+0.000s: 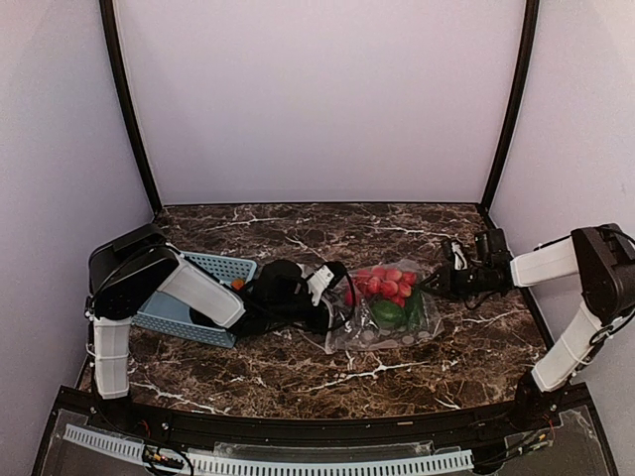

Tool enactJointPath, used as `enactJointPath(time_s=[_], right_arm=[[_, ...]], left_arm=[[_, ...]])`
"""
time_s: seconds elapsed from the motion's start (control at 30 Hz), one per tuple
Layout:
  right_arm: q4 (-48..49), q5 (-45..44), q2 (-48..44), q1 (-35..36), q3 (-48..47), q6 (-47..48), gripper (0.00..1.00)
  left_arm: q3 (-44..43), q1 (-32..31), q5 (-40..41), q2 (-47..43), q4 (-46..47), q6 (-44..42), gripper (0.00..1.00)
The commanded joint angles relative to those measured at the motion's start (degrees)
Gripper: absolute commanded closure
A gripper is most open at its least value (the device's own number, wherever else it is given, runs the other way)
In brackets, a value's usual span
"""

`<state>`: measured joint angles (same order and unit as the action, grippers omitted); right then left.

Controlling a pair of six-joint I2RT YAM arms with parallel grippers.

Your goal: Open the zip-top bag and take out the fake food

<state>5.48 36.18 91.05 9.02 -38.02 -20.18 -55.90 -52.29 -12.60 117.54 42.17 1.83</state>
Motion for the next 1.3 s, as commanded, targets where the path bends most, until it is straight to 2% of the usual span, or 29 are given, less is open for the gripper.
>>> enactJointPath(time_s=[0.0, 0.07, 0.13, 0.27, 0.57, 0.7, 1.0, 1.13, 1.23, 1.27], right_arm=[[3.74, 2.82, 2.71, 1.09, -0.7, -0.28, 0.83], [4.41, 3.22, 3.38, 1.77, -0.36, -0.66, 0.94], [4.83, 3.28, 3.48, 2.48, 0.06, -0.91, 1.0], [5.45, 3.23, 3.47, 3.34, 1.18, -1.49, 1.0], [6.5, 2.94, 2.21, 5.07, 3.84, -2.79, 1.0], [6.87, 2.86, 2.64, 5.46, 4.22, -2.98, 1.0], [5.64, 1.84, 1.98, 5.46, 3.57, -2.61, 1.0], [5.72, 1.04, 0.95, 4.93, 4.23, -2.86, 1.0], [6.43, 0.9, 0.35, 4.02, 5.16, -3.32, 1.0], [6.59, 0.91, 0.06, 3.67, 5.44, -3.53, 1.0]], left_arm=[[-3.17, 0.17, -1.47, 2.05, -0.14, -1.23, 0.35], [-5.03, 0.13, -2.0, 3.18, -1.38, -1.44, 0.36], [-5.85, 0.1, -2.56, 4.04, -2.44, -1.47, 0.37], [-6.56, 0.05, -2.82, 5.25, -3.7, -1.47, 0.37], [-10.1, -1.2, 0.0, 7.86, -12.57, -4.83, 0.29], [-11.92, -1.23, 2.27, 8.9, -13.08, -4.33, 0.31], [-14.6, -1.19, 1.63, 8.57, -13.98, -2.75, 0.62], [-10.25, -1.14, 1.22, 5.05, -12.71, -2.11, 0.75], [-7.12, -1.11, 1.18, 2.24, -11.55, -2.09, 0.91], [-5.78, -1.08, 1.18, 0.98, -11.48, -2.09, 0.93]])
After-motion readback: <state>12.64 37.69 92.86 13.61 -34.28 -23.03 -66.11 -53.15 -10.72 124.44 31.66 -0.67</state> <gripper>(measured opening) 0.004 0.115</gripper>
